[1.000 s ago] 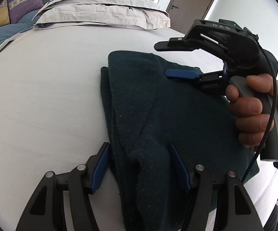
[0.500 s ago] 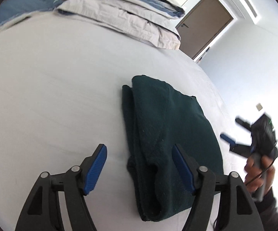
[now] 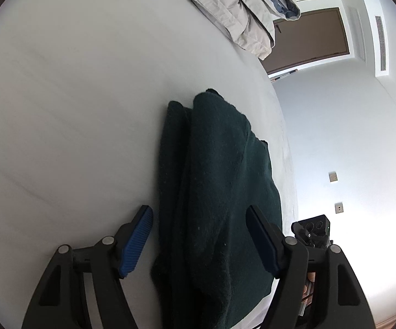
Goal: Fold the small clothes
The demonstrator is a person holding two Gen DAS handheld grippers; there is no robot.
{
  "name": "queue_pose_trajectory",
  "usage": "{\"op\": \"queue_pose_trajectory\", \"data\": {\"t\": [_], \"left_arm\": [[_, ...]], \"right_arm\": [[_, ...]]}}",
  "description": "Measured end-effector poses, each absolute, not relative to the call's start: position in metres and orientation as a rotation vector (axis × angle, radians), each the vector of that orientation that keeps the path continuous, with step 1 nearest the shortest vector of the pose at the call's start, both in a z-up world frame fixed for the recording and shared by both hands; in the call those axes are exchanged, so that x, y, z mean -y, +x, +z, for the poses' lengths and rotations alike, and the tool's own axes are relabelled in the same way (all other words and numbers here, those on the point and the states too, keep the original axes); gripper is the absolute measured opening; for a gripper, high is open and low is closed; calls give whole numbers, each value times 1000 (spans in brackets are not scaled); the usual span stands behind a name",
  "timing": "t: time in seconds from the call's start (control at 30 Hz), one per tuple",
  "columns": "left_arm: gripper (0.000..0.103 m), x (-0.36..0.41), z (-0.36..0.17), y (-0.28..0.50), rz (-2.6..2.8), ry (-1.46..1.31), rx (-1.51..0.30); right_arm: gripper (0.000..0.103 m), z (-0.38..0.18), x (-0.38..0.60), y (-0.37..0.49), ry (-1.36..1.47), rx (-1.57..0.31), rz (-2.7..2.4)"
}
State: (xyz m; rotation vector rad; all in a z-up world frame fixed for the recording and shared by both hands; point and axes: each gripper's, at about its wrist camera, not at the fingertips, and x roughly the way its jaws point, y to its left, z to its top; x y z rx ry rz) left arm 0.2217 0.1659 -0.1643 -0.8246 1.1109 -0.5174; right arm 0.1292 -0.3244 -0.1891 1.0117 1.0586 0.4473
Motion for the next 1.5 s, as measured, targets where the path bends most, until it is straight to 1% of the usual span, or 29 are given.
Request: {"op": "queue_pose_trajectory", "data": {"t": [0.17,0.33,0.4,0.43,0.47,0.5,0.53,0.57,0.6,0.63,0.73,0.87,0.97,1.1,1.27,1.37,1.5], "left_arm": [[71,-166,-166,223,-506,-827,-1123],[71,-154,-173,237,-507,-845,-1155],[69,-147,-171,237,-504,-831,-1172],[68,-142,-170,239,-509,-812,-1183],[65,-137,-168,240,-505,-790,-1193],[56,-131,-168,241,-491,-754,-1208],[49,-128,-168,241,-481,-735,-1215],[46,-127,-168,241,-477,-730,-1219],[38,-126,-170,241,-477,-732,-1224],[35,-126,-170,242,-479,-736,-1228],[28,-125,-169,240,-477,-723,-1224],[25,-121,-157,236,-455,-680,-1209],[25,-118,-140,228,-459,-665,-1184],[25,-103,-106,206,-492,-587,-1142],[25,-84,-68,162,-544,-517,-1081],[25,-69,-58,135,-583,-498,-1080],[25,-45,-51,98,-629,-463,-1082]], "right_arm": [[72,-194,316,131,1012,-1077,487],[71,-195,302,137,983,-1093,475],[69,-196,300,139,980,-1101,468],[65,-198,298,141,976,-1108,462],[63,-200,296,142,970,-1117,453],[62,-200,295,143,967,-1120,448],[61,-199,293,143,958,-1122,442],[58,-198,291,143,941,-1125,432],[57,-197,290,143,923,-1127,421],[54,-195,288,142,906,-1127,411],[48,-189,283,140,858,-1122,385],[41,-168,271,137,756,-1096,346],[39,-149,267,132,732,-1063,346],[38,-121,263,114,717,-1022,365],[38,-88,273,64,735,-953,383],[38,-74,284,25,746,-925,377],[38,-69,303,-29,780,-897,360]]}}
